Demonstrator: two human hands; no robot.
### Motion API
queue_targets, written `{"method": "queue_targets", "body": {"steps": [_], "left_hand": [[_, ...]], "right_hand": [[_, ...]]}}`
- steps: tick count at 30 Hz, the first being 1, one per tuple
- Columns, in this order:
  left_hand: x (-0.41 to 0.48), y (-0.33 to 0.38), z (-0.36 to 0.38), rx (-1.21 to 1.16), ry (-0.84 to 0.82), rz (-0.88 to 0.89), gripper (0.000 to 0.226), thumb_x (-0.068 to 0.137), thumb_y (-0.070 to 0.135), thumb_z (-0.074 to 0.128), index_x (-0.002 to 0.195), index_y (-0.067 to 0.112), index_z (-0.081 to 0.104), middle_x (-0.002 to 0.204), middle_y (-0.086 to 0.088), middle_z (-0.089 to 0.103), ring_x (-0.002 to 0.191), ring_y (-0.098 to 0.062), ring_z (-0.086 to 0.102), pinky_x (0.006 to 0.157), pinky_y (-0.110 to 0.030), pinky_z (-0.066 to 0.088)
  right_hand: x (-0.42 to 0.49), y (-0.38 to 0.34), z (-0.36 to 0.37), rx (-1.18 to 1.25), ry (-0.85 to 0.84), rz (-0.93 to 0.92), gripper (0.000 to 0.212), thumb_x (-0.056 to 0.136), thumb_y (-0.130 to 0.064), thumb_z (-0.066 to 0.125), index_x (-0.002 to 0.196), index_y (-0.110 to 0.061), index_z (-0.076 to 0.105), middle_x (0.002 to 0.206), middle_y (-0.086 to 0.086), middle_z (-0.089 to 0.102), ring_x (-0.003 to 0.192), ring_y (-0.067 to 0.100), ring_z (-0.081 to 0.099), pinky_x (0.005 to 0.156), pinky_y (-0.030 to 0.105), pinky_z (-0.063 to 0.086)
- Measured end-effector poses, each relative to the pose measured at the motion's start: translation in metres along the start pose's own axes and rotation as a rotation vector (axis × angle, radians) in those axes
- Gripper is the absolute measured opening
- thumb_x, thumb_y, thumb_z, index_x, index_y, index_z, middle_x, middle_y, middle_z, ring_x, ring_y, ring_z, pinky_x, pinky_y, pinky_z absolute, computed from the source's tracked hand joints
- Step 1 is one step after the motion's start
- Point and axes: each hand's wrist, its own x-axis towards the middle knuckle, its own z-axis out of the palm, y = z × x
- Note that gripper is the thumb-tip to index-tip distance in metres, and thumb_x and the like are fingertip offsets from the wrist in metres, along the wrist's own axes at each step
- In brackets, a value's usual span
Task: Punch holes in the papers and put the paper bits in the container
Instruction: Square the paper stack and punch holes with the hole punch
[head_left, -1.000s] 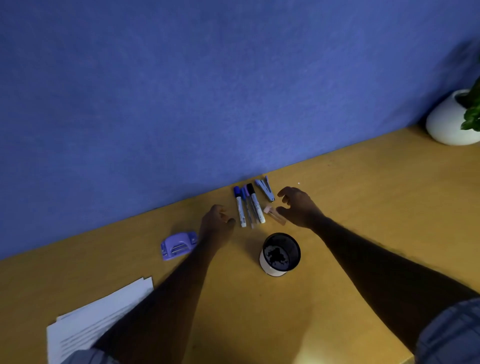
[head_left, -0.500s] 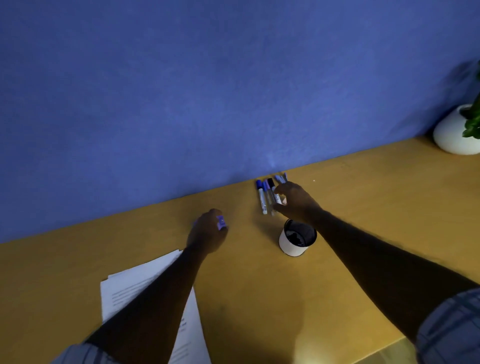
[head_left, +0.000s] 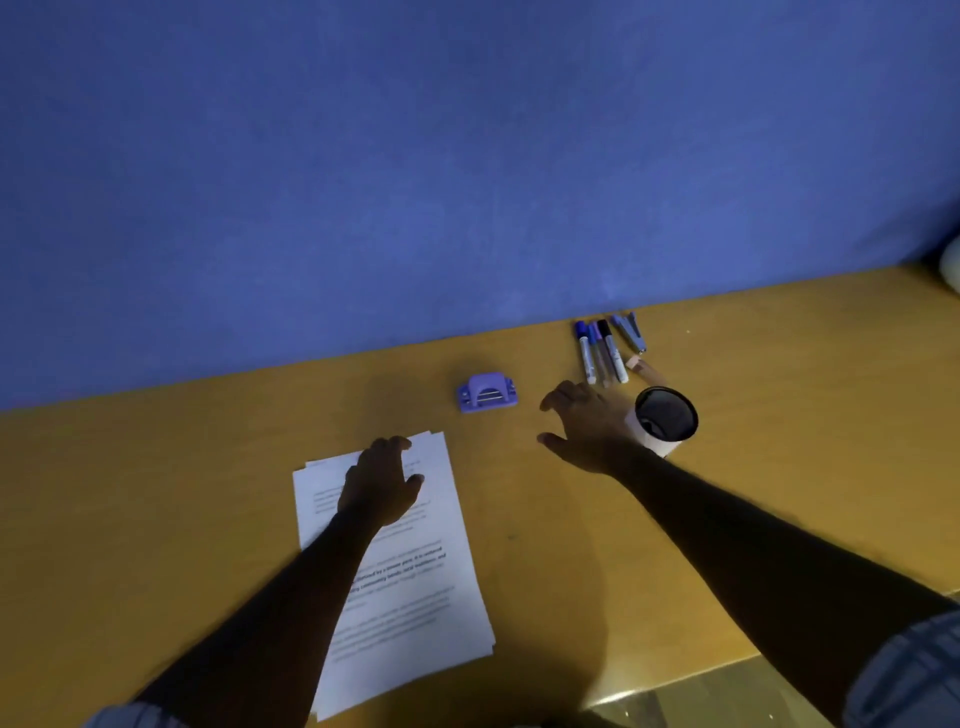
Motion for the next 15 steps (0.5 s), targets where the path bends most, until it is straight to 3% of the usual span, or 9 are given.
{"method": "queue_targets", "body": {"steps": [5, 11, 15], "left_hand": [[-0.024, -0.037, -0.001, -0.093, 0.044, -0.111, 0.05, 0.088, 0.038, 0.064, 0.132, 0.023, 0.047, 0.134, -0.002, 0.052, 0.126, -0.024, 0.049, 0.105, -0.043, 0.04], [-0.067, -0.087, 0.009, -0.37, 0.313, -0.47, 0.059, 0.081, 0.03, 0.072, 0.132, 0.014, 0.047, 0.132, -0.014, 0.05, 0.123, -0.033, 0.047, 0.103, -0.047, 0.041], [-0.079, -0.111, 0.018, -0.419, 0.262, -0.437, 0.049, 0.081, 0.025, 0.072, 0.119, -0.001, 0.055, 0.12, -0.021, 0.059, 0.113, -0.038, 0.054, 0.095, -0.047, 0.046]], "right_hand": [[-0.011, -0.029, 0.029, 0.117, -0.051, 0.081, 0.045, 0.085, -0.044, 0.067, 0.121, -0.018, 0.057, 0.122, 0.003, 0.058, 0.113, 0.021, 0.053, 0.091, 0.036, 0.047], [-0.022, -0.085, 0.066, 0.58, -0.234, 0.362, 0.048, 0.079, -0.039, 0.075, 0.118, -0.016, 0.059, 0.113, 0.001, 0.065, 0.094, 0.014, 0.061, 0.072, 0.025, 0.049], [-0.03, -0.117, 0.088, 0.7, -0.347, 0.454, 0.058, 0.078, -0.04, 0.074, 0.125, -0.014, 0.053, 0.116, 0.002, 0.062, 0.098, 0.018, 0.06, 0.074, 0.028, 0.052]]}}
